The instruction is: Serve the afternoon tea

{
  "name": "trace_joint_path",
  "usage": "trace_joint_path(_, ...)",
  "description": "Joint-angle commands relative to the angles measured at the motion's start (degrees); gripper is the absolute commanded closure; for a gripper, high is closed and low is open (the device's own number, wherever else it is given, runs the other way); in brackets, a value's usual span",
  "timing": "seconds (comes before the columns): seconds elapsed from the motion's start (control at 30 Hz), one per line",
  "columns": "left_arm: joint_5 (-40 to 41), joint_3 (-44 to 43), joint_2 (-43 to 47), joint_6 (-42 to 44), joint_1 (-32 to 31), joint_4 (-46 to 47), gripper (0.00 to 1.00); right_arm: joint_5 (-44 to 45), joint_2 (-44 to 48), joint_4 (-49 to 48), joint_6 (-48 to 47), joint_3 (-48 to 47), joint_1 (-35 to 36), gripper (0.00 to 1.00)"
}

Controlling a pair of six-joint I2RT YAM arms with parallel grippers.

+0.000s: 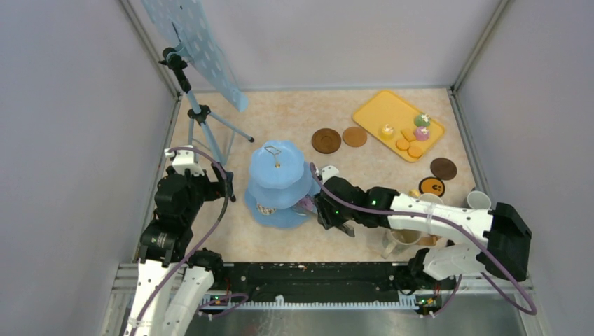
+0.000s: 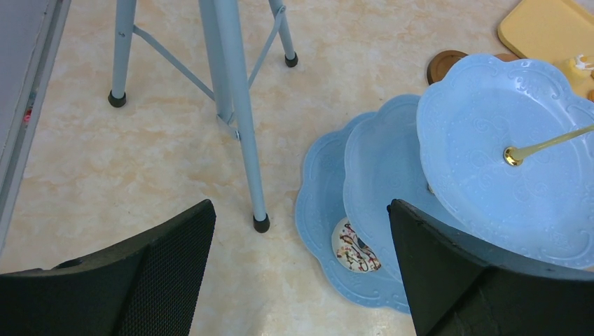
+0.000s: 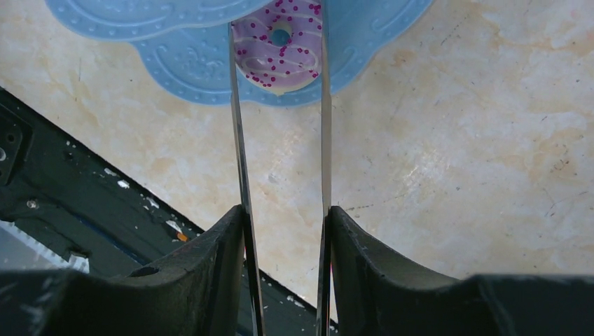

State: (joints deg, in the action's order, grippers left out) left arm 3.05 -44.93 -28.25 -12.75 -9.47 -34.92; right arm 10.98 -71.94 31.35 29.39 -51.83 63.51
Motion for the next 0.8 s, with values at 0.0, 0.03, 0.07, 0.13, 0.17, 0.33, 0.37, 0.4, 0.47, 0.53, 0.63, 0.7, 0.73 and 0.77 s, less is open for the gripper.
trace_joint_path(0.0,-0.8,-2.0,0.1,-0.1,0.3,1.0,0.01,1.2,-1.9,-4.9,-1.5,-2.3,1.3,0.57)
trace_joint_path(0.03,-0.8,-2.1,0.2,-0.1,0.3,1.0,0.01,1.1,-2.1,-5.0,-1.5,-2.2,1.5,0.57)
trace_joint_path(0.07,-0.7,-2.1,0.1,-0.1,0.3,1.0,0.01,1.2,-2.2,-5.1,-1.4,-2.0,1.7,0.57)
trace_joint_path(0.13,-0.7,-2.1,0.2,-0.2,0.3,1.0,0.01,1.7,-2.0,-5.4,-1.5,-1.4,2.1,0.56)
trace_joint_path(0.17,-0.7,-2.1,0.1,-0.2,0.3,1.0,0.01,1.8,-1.9,-5.4,-1.4,-1.3,2.2,0.56)
trace_joint_path(0.33,-0.7,-2.1,0.1,-0.2,0.3,1.0,0.01,1.8,-2.0,-6.0,-1.1,-0.5,2.4,0.53)
trace_joint_path(0.37,-0.7,-2.1,0.1,-0.2,0.3,1.0,0.01,1.9,-2.0,-5.5,-1.0,-0.4,2.6,0.52)
trace_joint_path(0.4,-0.7,-2.1,0.1,-0.2,0.3,0.9,0.01,2.2,-2.0,-5.1,-1.0,-0.2,2.9,0.51)
trace_joint_path(0.47,-0.7,-2.1,0.1,-0.1,0.3,1.0,0.01,2.5,-1.8,-4.6,-1.0,0.2,3.2,0.47)
trace_joint_path(0.53,-0.9,-2.0,0.1,0.0,0.4,1.1,0.01,2.6,-1.4,-4.7,-0.9,0.6,3.3,0.45)
trace_joint_path(0.63,-0.9,-1.9,0.2,0.0,0.4,1.1,0.01,3.1,-0.8,-5.0,-1.3,0.4,3.3,0.42)
trace_joint_path(0.7,-0.9,-1.9,0.1,0.0,0.4,1.1,0.01,3.6,-0.6,-4.6,-1.5,-0.2,3.3,0.42)
trace_joint_path(0.73,-0.8,-2.0,0.1,0.0,0.4,1.1,0.01,3.8,-0.4,-4.3,-1.5,-0.6,3.3,0.42)
trace_joint_path(0.77,-0.8,-2.0,0.2,0.0,0.4,1.1,0.01,3.9,-0.1,-3.9,-1.6,-0.9,3.4,0.42)
